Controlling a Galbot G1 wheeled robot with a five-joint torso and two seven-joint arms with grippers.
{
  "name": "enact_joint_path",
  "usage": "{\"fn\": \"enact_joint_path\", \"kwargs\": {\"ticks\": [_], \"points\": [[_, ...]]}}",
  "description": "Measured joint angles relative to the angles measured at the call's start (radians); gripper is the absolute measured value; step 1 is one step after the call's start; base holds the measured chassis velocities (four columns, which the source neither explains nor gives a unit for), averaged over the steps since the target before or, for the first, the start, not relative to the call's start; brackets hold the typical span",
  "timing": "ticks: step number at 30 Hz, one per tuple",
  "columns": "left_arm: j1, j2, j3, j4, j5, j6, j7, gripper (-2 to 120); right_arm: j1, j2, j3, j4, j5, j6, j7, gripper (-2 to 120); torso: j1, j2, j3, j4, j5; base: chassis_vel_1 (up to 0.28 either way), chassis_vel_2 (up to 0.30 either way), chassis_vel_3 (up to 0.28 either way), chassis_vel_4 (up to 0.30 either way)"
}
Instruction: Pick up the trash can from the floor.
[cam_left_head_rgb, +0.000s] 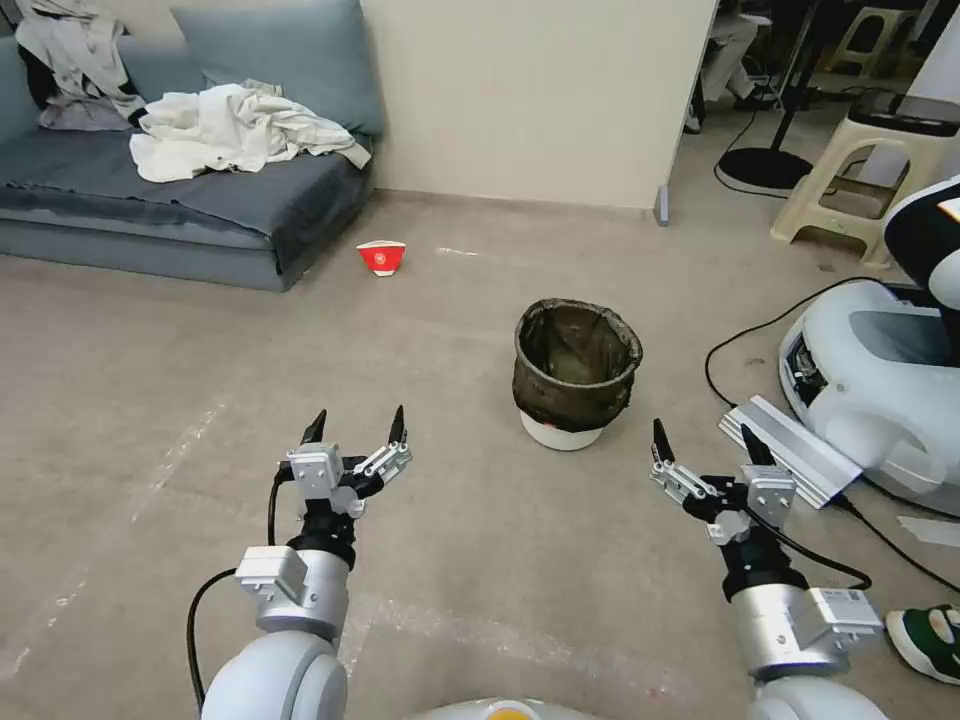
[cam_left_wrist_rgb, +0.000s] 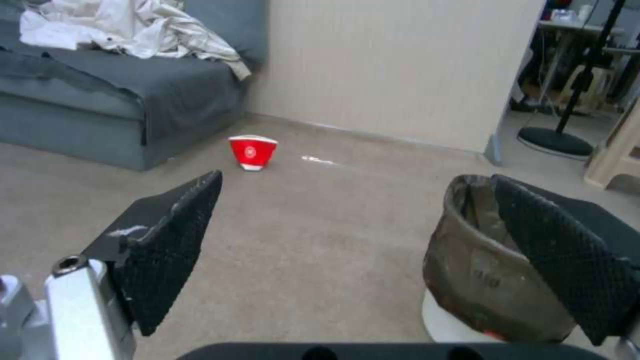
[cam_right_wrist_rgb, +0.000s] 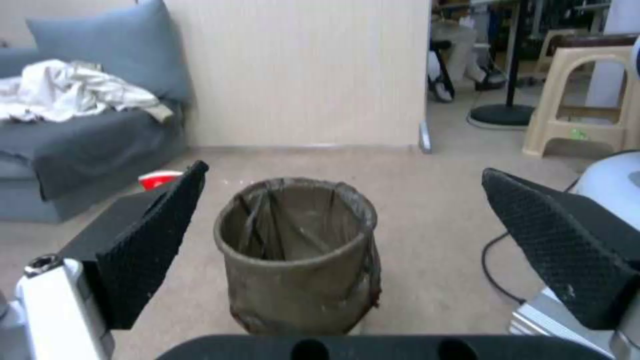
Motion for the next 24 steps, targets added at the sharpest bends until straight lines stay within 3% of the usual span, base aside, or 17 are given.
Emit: {"fn": "enact_joint_path", "kwargs": {"ticks": [7, 24], "points": [[-0.003, 0.026, -0.021, 0.032, -0.023, -0.011, 0.002, 100, 0.013, -0.019, 0.012, -0.036, 0.039, 0.056, -0.001, 100, 0.0, 0.0, 0.0, -0.0001, -0.0002, 0.0, 0.0, 0.0, 0.0], [-0.011, 0.022, -0.02, 0.048, -0.022, -0.005, 0.006, 100, 0.016, -0.022, 0.012, -0.051, 0.041, 0.077, 0.001, 100, 0.0, 0.0, 0.0, -0.0001, -0.0003, -0.003, -0.003, -0.005, -0.003]]}}
